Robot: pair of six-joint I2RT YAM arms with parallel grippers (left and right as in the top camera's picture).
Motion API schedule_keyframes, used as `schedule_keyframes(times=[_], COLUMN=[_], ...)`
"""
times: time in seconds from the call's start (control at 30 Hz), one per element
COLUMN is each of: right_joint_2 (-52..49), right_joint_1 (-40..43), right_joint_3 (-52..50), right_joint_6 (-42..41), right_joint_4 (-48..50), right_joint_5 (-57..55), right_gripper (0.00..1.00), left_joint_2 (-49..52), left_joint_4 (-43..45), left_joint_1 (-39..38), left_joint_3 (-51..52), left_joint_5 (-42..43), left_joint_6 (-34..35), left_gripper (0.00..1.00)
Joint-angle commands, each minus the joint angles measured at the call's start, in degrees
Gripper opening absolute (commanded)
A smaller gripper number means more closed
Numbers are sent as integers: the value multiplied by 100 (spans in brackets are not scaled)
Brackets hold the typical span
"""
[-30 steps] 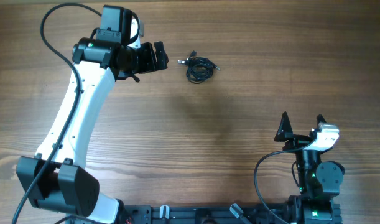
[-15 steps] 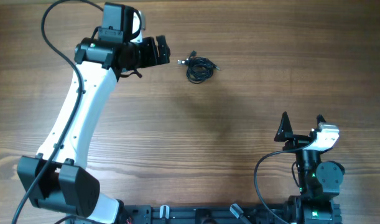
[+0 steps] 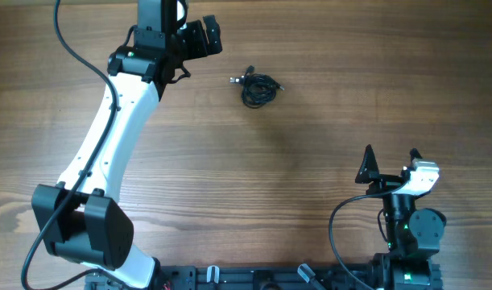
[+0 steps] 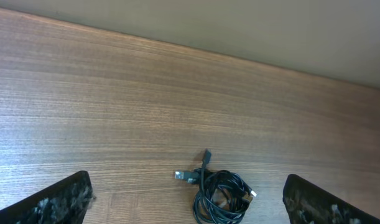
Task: Untangle cables
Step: 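Lower the left gripper over the cable bundle and close on it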
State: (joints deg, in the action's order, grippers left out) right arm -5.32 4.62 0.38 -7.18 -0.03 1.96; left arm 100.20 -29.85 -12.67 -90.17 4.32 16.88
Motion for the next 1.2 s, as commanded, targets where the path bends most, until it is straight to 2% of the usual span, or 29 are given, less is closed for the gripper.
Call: schedule_keyframes(times=[0.0, 0.33, 1.17], right_joint_2=[-20, -33, -33], right_joint_1=[-28, -28, -28], right_joint_3=[-9, -9, -9], right_joint_6=[105, 103, 103], right_joint_4=[15, 13, 15], right_joint_5=[90, 90, 90], right_gripper=[100, 100, 100], left_joint_2=[85, 85, 85], left_joint_4=[192, -111, -122], left_joint_1=[20, 31, 28], left_joint_3=[-81, -81, -81], left_joint_5=[-87, -1292, -1198], left_joint_6=[24, 7, 9], left_gripper=[100, 100, 100])
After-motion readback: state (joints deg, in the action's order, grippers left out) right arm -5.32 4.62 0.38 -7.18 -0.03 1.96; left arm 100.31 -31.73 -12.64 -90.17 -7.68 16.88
